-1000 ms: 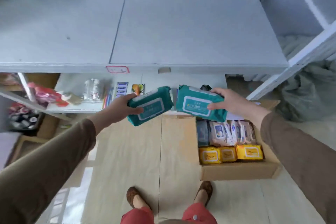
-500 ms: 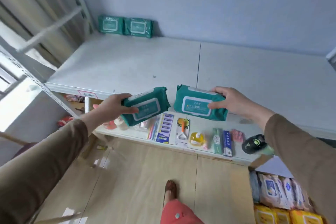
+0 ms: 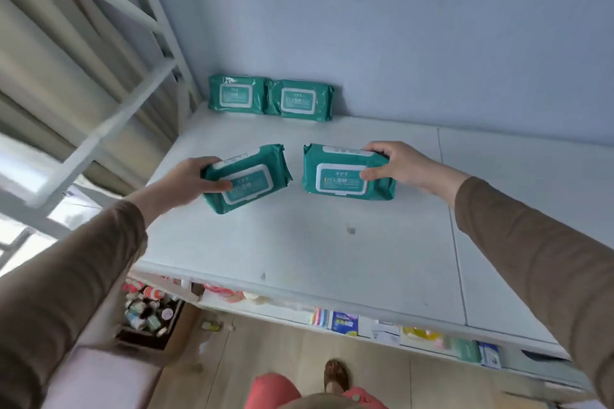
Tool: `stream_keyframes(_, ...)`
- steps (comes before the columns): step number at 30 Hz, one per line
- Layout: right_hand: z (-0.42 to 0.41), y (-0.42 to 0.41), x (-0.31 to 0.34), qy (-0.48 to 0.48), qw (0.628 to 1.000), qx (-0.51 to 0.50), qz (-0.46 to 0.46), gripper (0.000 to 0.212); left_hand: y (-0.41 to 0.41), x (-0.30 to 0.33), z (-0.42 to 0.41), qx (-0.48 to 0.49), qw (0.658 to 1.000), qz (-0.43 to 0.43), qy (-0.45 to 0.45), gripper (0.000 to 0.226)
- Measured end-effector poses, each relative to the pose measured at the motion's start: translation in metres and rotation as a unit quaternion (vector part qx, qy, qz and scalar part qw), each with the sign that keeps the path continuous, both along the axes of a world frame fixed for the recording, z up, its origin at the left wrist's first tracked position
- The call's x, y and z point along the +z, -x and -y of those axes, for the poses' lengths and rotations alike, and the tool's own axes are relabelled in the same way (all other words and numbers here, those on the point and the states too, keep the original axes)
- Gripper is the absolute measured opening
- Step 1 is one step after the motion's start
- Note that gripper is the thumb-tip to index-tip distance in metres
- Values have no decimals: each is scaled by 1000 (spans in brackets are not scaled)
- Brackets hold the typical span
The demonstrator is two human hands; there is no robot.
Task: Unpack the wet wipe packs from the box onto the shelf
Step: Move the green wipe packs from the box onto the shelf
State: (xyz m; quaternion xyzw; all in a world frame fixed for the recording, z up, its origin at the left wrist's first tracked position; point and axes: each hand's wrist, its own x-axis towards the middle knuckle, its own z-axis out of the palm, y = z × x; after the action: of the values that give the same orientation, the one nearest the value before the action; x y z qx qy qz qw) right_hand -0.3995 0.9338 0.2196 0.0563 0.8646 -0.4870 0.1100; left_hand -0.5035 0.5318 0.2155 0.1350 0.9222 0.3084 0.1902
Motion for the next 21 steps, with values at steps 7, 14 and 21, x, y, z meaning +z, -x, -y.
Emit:
stream_keyframes(7, 36, 114, -7, 24, 999, -41, 8, 37, 141, 3, 7, -57, 998, 24, 22, 30)
stream_keyframes(14, 49, 171, -17, 4, 995, -82, 49, 42, 229, -4, -5, -108, 991, 77, -3, 32)
stream_keyframes(21, 52, 212, -19, -12, 995, -89, 54, 40, 288, -5, -15, -152, 986, 61, 32, 51)
